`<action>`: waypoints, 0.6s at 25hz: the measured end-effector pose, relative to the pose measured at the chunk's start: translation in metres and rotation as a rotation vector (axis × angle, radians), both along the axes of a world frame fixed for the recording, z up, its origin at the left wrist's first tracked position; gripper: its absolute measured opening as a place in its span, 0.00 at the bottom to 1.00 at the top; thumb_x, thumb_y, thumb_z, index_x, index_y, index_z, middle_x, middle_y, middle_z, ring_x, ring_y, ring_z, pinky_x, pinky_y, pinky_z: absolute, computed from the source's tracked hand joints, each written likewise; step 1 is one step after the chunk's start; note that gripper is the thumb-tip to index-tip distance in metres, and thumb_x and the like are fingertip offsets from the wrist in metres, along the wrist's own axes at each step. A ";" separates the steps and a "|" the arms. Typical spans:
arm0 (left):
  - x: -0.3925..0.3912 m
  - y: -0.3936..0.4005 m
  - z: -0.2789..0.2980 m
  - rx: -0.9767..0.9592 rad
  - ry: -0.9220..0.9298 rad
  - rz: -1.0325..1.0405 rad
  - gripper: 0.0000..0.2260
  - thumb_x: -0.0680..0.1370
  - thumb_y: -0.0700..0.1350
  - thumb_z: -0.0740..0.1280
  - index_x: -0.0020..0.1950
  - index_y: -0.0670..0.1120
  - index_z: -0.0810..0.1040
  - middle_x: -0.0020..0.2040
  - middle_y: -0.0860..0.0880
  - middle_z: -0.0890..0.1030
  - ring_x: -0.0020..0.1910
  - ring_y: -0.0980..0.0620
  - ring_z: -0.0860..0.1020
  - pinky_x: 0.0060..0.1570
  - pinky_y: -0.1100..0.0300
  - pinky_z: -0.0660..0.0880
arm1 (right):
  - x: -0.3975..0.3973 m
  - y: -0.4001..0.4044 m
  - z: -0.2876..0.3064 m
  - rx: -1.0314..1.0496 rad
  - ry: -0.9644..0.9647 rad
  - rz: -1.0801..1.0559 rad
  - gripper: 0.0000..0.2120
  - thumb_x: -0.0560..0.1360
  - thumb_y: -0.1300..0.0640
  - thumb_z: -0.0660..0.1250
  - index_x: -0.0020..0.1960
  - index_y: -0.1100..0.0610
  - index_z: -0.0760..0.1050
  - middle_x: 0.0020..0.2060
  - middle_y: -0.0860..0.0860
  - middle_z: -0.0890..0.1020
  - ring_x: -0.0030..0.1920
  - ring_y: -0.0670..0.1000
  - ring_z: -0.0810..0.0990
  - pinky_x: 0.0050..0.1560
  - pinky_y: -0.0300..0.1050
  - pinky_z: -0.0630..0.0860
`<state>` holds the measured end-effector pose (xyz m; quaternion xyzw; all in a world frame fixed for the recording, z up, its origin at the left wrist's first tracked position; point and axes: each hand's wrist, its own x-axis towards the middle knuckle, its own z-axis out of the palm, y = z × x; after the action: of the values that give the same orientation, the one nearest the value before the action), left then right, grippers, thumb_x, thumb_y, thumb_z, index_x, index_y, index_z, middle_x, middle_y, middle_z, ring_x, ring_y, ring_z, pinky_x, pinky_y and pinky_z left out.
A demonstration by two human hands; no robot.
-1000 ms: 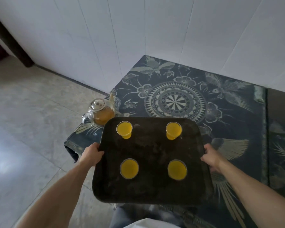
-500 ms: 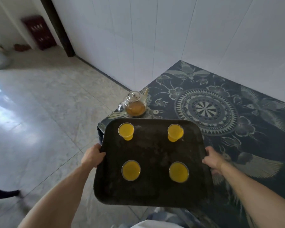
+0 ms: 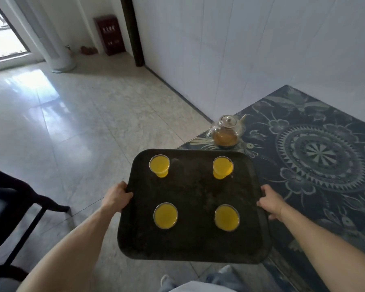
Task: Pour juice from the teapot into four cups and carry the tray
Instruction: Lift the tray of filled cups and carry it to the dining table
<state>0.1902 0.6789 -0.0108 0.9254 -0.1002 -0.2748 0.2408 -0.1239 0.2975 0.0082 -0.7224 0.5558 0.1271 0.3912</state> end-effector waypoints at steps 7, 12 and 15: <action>0.010 0.104 0.006 0.013 0.002 0.163 0.04 0.78 0.44 0.67 0.46 0.51 0.73 0.43 0.47 0.80 0.38 0.47 0.82 0.25 0.58 0.78 | 0.083 0.059 -0.001 -0.081 -0.004 0.200 0.16 0.77 0.63 0.66 0.61 0.51 0.70 0.56 0.58 0.78 0.55 0.62 0.79 0.40 0.51 0.80; 0.007 0.169 0.008 -0.010 -0.012 0.301 0.06 0.77 0.42 0.68 0.53 0.46 0.75 0.45 0.46 0.80 0.39 0.48 0.82 0.23 0.60 0.76 | 0.138 0.100 -0.008 -0.085 -0.044 0.274 0.16 0.77 0.65 0.66 0.61 0.53 0.70 0.53 0.60 0.79 0.51 0.62 0.80 0.46 0.55 0.82; 0.001 0.203 0.013 -0.012 -0.018 0.394 0.04 0.77 0.41 0.68 0.51 0.46 0.76 0.47 0.44 0.81 0.41 0.46 0.83 0.26 0.57 0.79 | 0.173 0.120 -0.007 -0.074 -0.048 0.372 0.16 0.77 0.65 0.66 0.61 0.51 0.69 0.48 0.57 0.78 0.46 0.58 0.79 0.37 0.50 0.78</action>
<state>0.1911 0.8821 0.0020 0.9282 0.0790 -0.2135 0.2943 0.0489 0.4178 0.0012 -0.8294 0.4076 0.1595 0.3473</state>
